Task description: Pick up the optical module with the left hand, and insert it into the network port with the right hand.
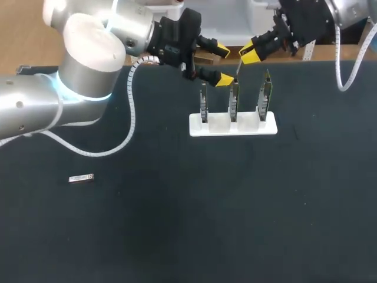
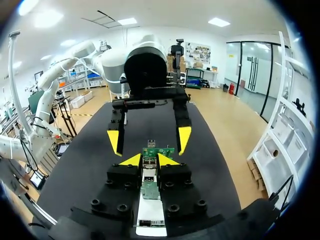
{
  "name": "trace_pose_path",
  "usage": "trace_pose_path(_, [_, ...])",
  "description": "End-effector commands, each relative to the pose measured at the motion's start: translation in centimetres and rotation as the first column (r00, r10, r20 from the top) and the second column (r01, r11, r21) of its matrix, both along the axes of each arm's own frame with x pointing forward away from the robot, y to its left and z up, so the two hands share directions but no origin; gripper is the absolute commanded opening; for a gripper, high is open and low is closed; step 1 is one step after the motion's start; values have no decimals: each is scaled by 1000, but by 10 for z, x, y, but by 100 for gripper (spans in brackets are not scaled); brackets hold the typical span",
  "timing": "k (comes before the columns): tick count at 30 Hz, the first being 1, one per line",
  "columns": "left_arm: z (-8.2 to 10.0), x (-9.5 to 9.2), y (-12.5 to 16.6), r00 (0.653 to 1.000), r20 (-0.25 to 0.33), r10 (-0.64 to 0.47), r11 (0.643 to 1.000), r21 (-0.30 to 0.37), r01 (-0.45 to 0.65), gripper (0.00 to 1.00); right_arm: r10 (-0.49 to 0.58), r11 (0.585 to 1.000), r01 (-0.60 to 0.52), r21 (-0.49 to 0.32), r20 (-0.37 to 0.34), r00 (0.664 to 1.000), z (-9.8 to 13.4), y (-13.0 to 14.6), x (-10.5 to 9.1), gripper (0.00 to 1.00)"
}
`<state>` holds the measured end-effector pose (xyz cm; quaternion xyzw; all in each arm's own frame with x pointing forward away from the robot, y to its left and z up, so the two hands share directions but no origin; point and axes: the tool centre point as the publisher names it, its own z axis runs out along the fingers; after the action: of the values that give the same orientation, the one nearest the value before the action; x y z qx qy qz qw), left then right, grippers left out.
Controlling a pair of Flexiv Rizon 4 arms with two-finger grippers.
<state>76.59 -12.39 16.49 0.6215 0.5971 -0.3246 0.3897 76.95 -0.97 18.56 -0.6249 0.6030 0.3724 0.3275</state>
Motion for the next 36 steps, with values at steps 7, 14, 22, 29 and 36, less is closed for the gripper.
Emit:
trace_pose_path(7, [0, -14, 7, 1000, -5, 22, 994, 104, -21, 100, 3, 1000, -3, 2, 0, 1000, 0, -1, 1, 0])
trace_pose_path(14, [-7, -14, 6, 998, -51, 30, 991, 131, -23, 100, 4, 1000, -4, 0, 1, 1000, 0, -1, 0, 0])
trace_pose_path(22, [-4, -10, 5, 999, -38, 38, 990, 139, -32, 100, 2, 1000, -2, 0, 1, 1000, 0, -2, 0, 0])
trace_pose_path(29, [-5, -7, 4, 999, -35, 33, 989, 146, -28, 100, -1, 1000, 1, -9, 2, 1000, -1, -4, -1, 0])
trace_pose_path(36, [-9, -8, 4, 998, -52, 39, 984, 173, -30, 100, -8, 1000, 8, -11, 9, 1000, 0, -6, -1, 0])
